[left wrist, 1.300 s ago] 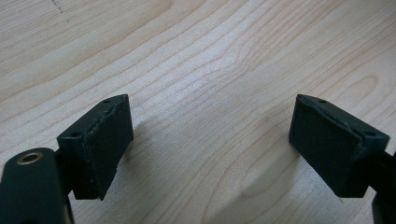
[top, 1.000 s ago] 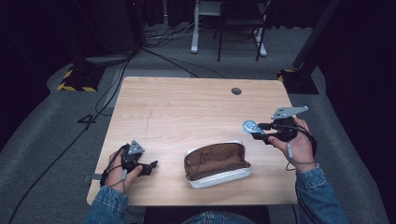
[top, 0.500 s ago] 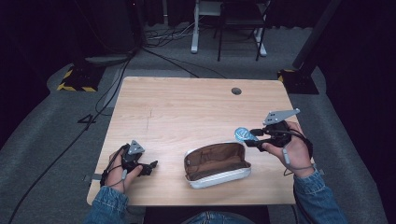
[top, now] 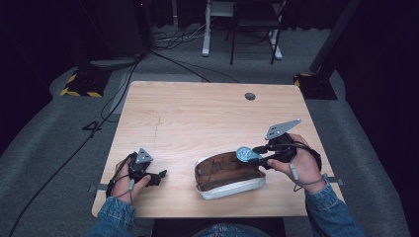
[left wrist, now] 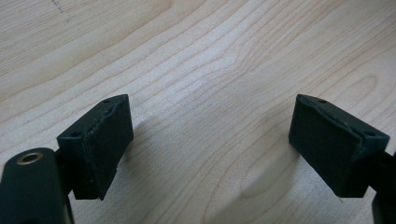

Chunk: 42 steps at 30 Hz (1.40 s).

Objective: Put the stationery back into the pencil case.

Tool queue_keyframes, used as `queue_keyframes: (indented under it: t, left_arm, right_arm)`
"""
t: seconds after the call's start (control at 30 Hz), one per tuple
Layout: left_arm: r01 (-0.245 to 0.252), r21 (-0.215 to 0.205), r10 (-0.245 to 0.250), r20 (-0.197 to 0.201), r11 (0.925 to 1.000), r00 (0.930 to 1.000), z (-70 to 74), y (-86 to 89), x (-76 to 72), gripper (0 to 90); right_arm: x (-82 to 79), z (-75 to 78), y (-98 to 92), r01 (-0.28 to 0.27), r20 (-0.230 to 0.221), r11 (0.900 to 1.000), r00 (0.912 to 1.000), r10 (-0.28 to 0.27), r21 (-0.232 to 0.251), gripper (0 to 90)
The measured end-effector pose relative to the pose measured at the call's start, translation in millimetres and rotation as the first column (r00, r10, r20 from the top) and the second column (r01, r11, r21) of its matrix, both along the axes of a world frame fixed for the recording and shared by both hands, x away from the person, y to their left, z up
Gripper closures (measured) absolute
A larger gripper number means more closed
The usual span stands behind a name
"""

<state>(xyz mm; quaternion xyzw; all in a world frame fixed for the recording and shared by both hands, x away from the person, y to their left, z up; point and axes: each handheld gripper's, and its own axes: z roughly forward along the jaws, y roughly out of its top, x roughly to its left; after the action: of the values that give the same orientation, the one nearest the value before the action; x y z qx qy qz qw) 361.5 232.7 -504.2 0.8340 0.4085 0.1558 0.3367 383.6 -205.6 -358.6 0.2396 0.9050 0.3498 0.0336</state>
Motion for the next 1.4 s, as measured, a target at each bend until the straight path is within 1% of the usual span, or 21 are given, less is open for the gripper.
queue_keyframes:
  t: [0.2,0.23,0.33,0.37,0.57,0.8,0.83,1.0,1.13,1.4]
  left_arm:
    - [0.0,0.0,0.0,0.0,1.0,1.0,0.0,0.0,0.0,13.9]
    - [0.0,0.001,0.0,0.001,1.0,1.0,0.0,0.0,0.1,13.9]
    - [0.0,0.0,0.0,0.0,1.0,1.0,0.0,0.0,0.0,13.9]
    - [0.0,0.0,0.0,0.0,1.0,1.0,0.0,0.0,0.0,13.9]
    - [0.0,0.0,0.0,0.001,1.0,1.0,0.0,0.0,0.1,13.9]
    - [0.0,0.0,0.0,0.0,1.0,1.0,0.0,0.0,0.0,13.9]
    - [0.0,0.0,0.0,0.0,1.0,1.0,0.0,0.0,0.0,13.9]
    - [0.001,0.001,-0.001,0.001,1.0,1.0,0.1,0.1,0.1,13.9]
    - [0.0,0.001,0.0,0.0,1.0,1.0,0.1,0.1,0.1,13.9]
    - [0.0,0.0,0.0,0.0,1.0,1.0,0.0,0.0,0.0,13.9]
  right_arm:
    - [-2.8,-5.8,13.6,-0.042,-0.031,0.999,0.9987,0.041,-0.013,50.1]
    - [-3.3,-7.9,16.5,-0.056,-0.043,0.998,0.9975,0.055,-0.019,50.1]
    - [-5.0,-11.0,22.9,-0.064,-0.06,0.998,0.9962,0.063,-0.026,50.1]
    - [-4.9,-12.0,24.3,-0.074,-0.059,0.997,0.9957,0.072,-0.029,50.1]
    - [-4.6,-18.6,31.3,-0.082,-0.09,0.996,0.9929,0.078,-0.036,50.0]
    - [-2.9,-26.1,38.0,-0.098,-0.106,0.994,0.9899,0.093,-0.04,50.0]
    - [-2.7,-27.6,39.3,-0.1,-0.115,0.994,0.9888,0.095,-0.04,50.0]
    - [-1.5,-32.5,43.1,-0.105,-0.128,0.993,0.9869,0.099,-0.045,50.0]
    - [-0.4,-36.9,47.1,-0.109,-0.148,0.993,0.9839,0.101,-0.053,49.9]
    - [1.9,-43.4,52.6,-0.12,-0.153,0.991,0.9822,0.109,-0.067,49.9]
